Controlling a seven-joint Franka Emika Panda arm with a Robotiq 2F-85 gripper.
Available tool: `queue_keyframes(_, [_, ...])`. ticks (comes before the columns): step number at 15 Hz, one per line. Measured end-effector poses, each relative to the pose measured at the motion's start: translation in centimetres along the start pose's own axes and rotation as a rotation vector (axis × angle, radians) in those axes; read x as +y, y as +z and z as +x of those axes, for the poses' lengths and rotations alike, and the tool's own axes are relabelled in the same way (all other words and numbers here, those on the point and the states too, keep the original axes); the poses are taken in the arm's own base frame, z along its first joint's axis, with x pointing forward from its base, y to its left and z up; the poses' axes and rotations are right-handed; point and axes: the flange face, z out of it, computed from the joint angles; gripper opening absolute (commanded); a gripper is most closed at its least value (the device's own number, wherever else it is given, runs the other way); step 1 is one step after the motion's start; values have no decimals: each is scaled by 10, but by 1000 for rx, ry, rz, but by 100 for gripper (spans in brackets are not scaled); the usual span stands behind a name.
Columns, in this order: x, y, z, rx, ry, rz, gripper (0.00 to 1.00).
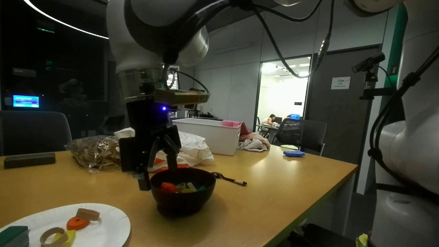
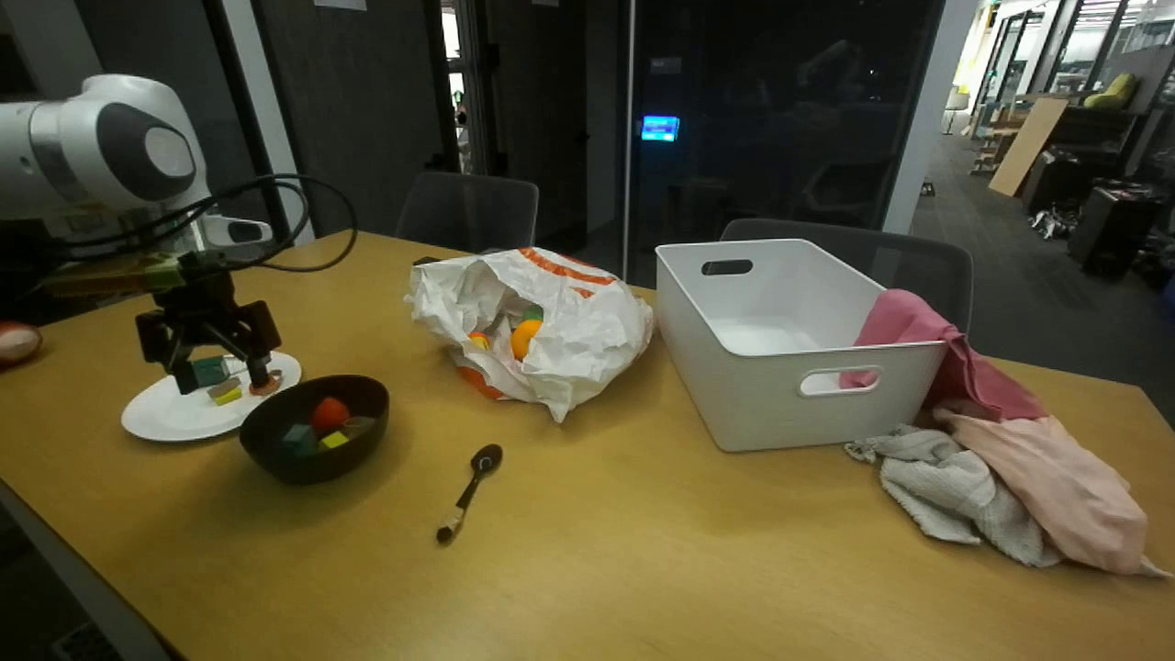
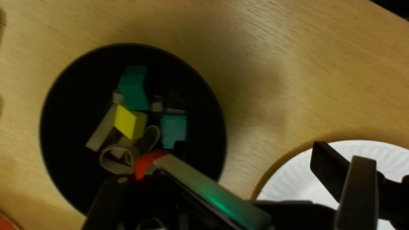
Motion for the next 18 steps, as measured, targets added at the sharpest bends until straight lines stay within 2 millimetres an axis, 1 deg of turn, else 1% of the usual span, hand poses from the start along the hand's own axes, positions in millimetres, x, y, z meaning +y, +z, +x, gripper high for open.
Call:
queue_keyframes(3, [-45, 5, 7, 4, -95, 12, 100])
queue_keyframes(5, [-71, 10, 16, 11, -158, 23, 100])
queue_keyframes(7, [-90, 16, 27, 18, -218, 33, 100])
queue_keyframes(9, [-104, 21, 41, 20, -264, 34, 100])
queue_keyframes(11, [-115, 25, 55, 23, -302, 40, 100])
queue_keyframes(13, [-121, 28, 70, 29, -328, 41, 100])
queue_keyframes(15, [-121, 31, 84, 40, -347, 27, 100])
queue_keyframes(18, [-114, 33, 103, 55, -361, 17, 100])
